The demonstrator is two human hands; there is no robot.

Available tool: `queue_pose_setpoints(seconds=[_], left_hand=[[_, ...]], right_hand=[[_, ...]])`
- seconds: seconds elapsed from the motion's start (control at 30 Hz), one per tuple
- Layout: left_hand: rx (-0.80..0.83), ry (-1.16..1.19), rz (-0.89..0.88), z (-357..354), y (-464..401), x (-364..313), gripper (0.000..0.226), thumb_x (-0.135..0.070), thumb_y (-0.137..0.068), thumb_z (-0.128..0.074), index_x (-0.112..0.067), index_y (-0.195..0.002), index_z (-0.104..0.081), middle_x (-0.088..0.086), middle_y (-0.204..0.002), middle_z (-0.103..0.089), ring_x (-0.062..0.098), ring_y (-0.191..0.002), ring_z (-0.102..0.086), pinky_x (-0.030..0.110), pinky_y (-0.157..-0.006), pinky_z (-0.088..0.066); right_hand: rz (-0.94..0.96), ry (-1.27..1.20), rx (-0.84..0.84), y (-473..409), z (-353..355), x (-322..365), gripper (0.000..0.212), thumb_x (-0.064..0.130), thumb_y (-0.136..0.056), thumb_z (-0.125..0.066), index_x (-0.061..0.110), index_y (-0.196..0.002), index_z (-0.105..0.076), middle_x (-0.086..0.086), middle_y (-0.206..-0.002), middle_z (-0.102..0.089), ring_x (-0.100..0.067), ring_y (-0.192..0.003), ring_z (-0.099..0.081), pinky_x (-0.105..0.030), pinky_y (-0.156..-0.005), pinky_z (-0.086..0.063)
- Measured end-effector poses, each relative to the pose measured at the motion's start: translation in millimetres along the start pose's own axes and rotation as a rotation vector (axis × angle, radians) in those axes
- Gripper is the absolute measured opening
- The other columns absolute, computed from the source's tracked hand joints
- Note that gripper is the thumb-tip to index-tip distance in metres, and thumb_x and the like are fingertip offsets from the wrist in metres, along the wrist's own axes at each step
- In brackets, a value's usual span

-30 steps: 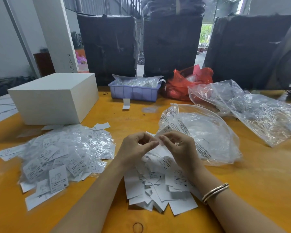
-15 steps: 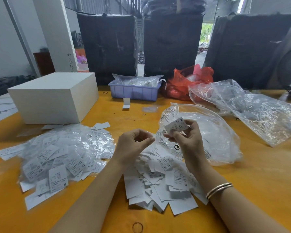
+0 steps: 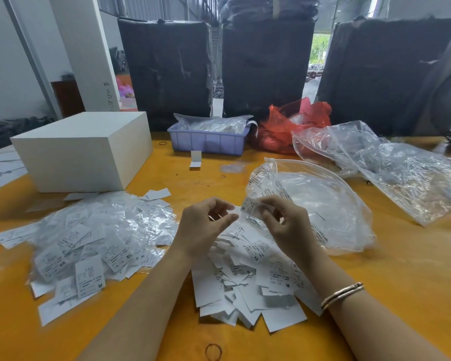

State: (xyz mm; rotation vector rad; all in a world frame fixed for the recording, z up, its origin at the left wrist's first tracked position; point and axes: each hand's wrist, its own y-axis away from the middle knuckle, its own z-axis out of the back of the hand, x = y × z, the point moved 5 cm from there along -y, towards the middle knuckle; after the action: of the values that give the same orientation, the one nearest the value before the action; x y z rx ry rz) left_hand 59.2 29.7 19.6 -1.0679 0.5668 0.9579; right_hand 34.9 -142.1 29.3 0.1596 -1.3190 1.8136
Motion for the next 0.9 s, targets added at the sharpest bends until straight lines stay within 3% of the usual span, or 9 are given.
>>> queue_pose_setpoints(seconds=[0.27, 0.37, 0.47, 0.57, 0.73, 0.83, 0.9], left_hand=[[0.012, -0.056, -0.016, 0.3, 0.5, -0.1, 0.015, -0.018, -0.077, -0.077, -0.025, -0.085, -0.066, -0.013, -0.071, -0.062, -0.005, -0.06, -0.055, 0.01, -0.058, -0.044], [0.015, -0.062, -0.019, 0.4, -0.5, -0.6, 0.014, -0.018, -0.077, -0.077, -0.023, -0.086, -0.067, -0.013, -0.071, -0.062, -0.005, -0.061, -0.055, 0.01, -0.058, -0.044], [0.022, -0.056, -0.019, -0.4, -0.3, -0.9, 0.013, -0.018, -0.077, -0.077, -0.021, -0.087, -0.068, -0.012, -0.071, -0.062, -0.003, -0.062, -0.056, 0.012, -0.059, -0.046], [0.045, -0.067, -0.037, -1.6, 0.1, -1.5, 0.009, -0.018, -0.078, -0.075, -0.017, -0.086, -0.071, -0.012, -0.073, -0.065, 0.0, -0.067, -0.058, 0.015, -0.061, -0.047], [0.107, -0.049, -0.064, -6.4, 1.0, -3.2, 0.006, -0.016, -0.08, -0.074, -0.017, -0.086, -0.074, -0.013, -0.073, -0.068, 0.001, -0.068, -0.061, 0.013, -0.059, -0.045], [0.106, -0.041, -0.053, -5.9, 0.4, -1.7, 0.007, -0.019, -0.079, -0.074, -0.025, -0.083, -0.073, -0.015, -0.072, -0.068, -0.002, -0.065, -0.059, 0.012, -0.058, -0.044], [0.075, -0.034, -0.037, -3.0, -0.6, 0.0, 0.011, -0.018, -0.079, -0.074, -0.029, -0.08, -0.07, -0.015, -0.071, -0.067, -0.003, -0.063, -0.058, 0.014, -0.057, -0.045]], right_hand=[[0.057, 0.008, 0.013, -0.9, 1.9, 1.0, 0.019, -0.002, -0.084, -0.059, 0.002, -0.101, -0.068, 0.024, -0.079, -0.055, 0.009, -0.067, -0.055, -0.004, -0.057, -0.038], [0.072, 0.012, 0.03, -1.0, 0.8, 2.7, 0.02, -0.004, -0.084, -0.06, 0.003, -0.101, -0.068, 0.014, -0.082, -0.062, 0.007, -0.071, -0.056, -0.005, -0.06, -0.041], [0.117, 0.049, 0.115, 1.0, -4.6, 4.3, 0.023, -0.006, -0.084, -0.059, 0.004, -0.103, -0.068, -0.004, -0.092, -0.068, -0.005, -0.078, -0.06, -0.011, -0.065, -0.048], [0.112, 0.083, 0.217, 2.6, -9.2, 0.1, 0.03, -0.005, -0.089, -0.052, 0.006, -0.114, -0.064, -0.008, -0.102, -0.067, -0.016, -0.09, -0.061, -0.018, -0.076, -0.05], [0.195, 0.168, 0.328, 6.0, -16.7, 3.4, 0.04, 0.001, -0.09, -0.045, 0.007, -0.128, -0.056, -0.007, -0.097, -0.065, -0.001, -0.085, -0.044, -0.016, -0.075, -0.037], [0.145, 0.096, 0.264, 4.2, -13.9, 1.9, 0.041, 0.003, -0.09, -0.043, 0.007, -0.129, -0.054, -0.007, -0.1, -0.065, -0.009, -0.088, -0.053, -0.019, -0.075, -0.045], [0.088, 0.023, 0.146, 1.8, -7.1, -1.4, 0.039, 0.002, -0.09, -0.042, 0.005, -0.126, -0.056, 0.0, -0.1, -0.063, -0.001, -0.087, -0.055, -0.01, -0.073, -0.045]])
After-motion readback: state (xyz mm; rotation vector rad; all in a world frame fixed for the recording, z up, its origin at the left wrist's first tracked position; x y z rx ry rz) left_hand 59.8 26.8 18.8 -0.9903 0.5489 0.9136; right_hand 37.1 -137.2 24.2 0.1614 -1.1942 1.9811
